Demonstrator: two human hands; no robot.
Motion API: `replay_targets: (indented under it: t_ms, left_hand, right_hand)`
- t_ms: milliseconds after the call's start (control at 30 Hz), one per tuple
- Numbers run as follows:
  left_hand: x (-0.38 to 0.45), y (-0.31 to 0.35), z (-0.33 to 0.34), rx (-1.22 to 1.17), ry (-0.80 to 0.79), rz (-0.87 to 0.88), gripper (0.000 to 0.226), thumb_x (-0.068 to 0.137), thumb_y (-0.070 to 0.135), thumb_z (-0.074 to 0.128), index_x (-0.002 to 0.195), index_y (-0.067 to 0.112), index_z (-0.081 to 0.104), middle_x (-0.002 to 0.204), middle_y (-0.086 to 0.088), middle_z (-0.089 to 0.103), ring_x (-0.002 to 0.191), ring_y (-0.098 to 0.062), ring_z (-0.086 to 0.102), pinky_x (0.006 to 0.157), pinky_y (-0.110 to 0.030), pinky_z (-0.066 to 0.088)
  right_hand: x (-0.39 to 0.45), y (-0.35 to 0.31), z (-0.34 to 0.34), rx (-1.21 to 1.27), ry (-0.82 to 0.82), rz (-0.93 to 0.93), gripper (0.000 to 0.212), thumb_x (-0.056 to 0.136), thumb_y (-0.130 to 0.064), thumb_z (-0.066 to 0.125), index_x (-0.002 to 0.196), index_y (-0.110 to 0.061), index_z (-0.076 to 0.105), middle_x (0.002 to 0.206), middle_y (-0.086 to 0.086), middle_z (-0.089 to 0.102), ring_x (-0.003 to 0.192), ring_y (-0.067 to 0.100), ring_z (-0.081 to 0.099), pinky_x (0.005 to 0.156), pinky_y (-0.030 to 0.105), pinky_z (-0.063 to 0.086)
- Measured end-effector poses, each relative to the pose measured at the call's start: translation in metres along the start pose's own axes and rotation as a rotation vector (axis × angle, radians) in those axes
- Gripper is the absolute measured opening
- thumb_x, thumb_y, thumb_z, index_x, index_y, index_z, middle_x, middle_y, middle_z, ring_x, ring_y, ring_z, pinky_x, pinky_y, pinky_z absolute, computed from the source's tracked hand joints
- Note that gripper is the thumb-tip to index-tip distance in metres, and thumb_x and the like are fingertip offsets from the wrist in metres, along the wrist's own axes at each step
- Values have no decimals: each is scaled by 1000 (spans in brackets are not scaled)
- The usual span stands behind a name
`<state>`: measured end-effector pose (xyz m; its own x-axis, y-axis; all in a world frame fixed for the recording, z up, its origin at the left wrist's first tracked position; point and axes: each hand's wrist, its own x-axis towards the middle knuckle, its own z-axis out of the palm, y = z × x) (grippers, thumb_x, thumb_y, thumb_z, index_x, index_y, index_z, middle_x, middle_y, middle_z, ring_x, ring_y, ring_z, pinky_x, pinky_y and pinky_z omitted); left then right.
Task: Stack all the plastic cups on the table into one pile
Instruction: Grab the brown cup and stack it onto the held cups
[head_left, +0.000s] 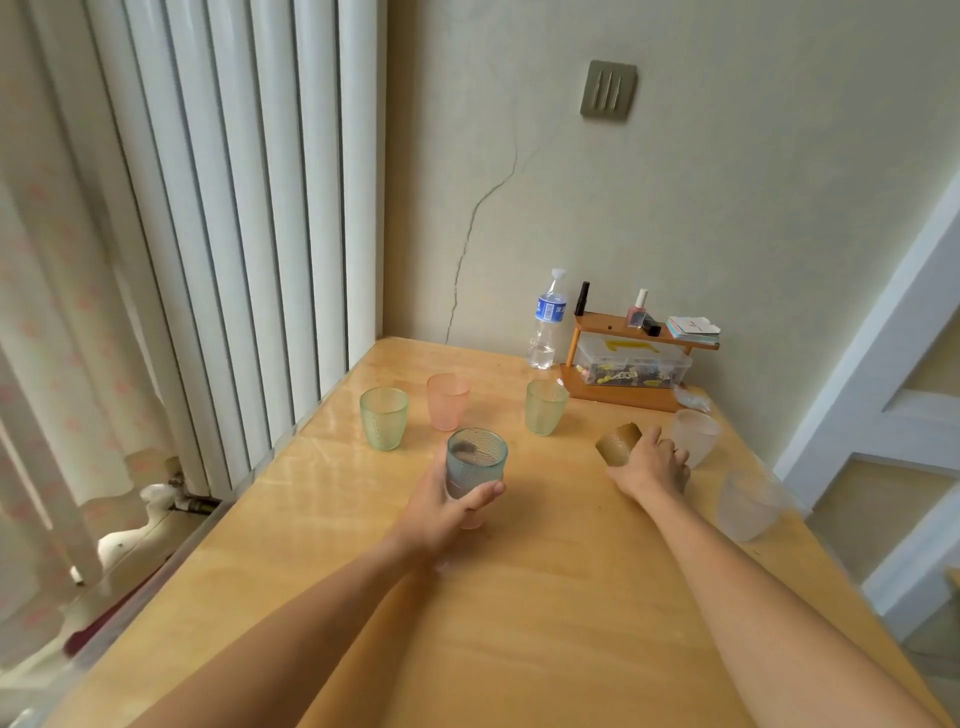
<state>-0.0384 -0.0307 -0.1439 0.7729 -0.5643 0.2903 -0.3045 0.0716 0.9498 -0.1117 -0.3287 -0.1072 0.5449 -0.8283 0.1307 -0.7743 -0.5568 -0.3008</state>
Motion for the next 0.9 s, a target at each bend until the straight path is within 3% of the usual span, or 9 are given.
replay_targets:
  t_ms: [133, 233, 333, 467, 533, 633, 900]
  left_hand:
    - [0, 1, -2, 9, -21, -24, 56, 87, 34, 85, 134, 25, 55, 124, 0, 75, 118, -17, 70, 102, -23, 53]
    - [-2, 5, -2, -13, -43, -49, 54, 90, 27, 83, 135, 21, 53, 121, -11, 74, 103, -20, 70, 83, -14, 56]
    - [-4, 9, -2, -31, -80, -61, 52, 94, 18, 80, 137, 15, 51, 113, -10, 71, 96, -16, 61, 73, -10, 55]
    - [-3, 10, -5, -19, -91, -91, 52, 91, 23, 83, 133, 25, 53, 123, -4, 74, 107, -12, 70, 87, -14, 57]
    - [-2, 10, -7, -8, -92, -103, 60, 87, 32, 86, 136, 27, 53, 130, 1, 73, 120, -14, 70, 102, -24, 55]
    - [-2, 11, -8, -7, -104, -115, 76, 78, 42, 88, 141, 25, 51, 135, 1, 71, 127, -15, 68, 114, -37, 51]
    - [-2, 16, -10, 16, -141, -129, 92, 71, 52, 88, 149, 31, 45, 137, 9, 70, 127, -10, 67, 115, -40, 51]
  right_hand:
    - [-17, -5, -4, 75, -102, -42, 96, 79, -49, 76, 150, -20, 18, 140, 17, 51, 132, 39, 44, 98, 44, 44]
    - [-38, -20, -9, 255, -157, -139, 93, 77, -49, 71, 153, -36, 20, 137, 13, 56, 127, 37, 52, 98, 42, 49]
    - [-66, -45, -20, 496, -153, -259, 76, 75, -38, 75, 138, -36, 31, 125, 8, 60, 107, 32, 60, 80, 35, 50]
    - [-96, -80, -36, 719, -55, -420, 73, 78, -32, 81, 130, -28, 30, 110, 3, 63, 88, 27, 62, 73, 27, 42]
    - [-107, -93, -44, 785, 7, -492, 72, 77, -31, 83, 127, -26, 31, 100, -2, 64, 78, 27, 64, 69, 29, 47]
    - [-123, -107, -52, 798, 12, -575, 72, 78, -30, 83, 128, -26, 32, 95, -12, 61, 81, 25, 65, 73, 33, 53]
    - [-141, -112, -41, 621, -167, -680, 70, 83, -37, 77, 132, -28, 29, 125, -1, 57, 101, 16, 55, 82, 26, 44]
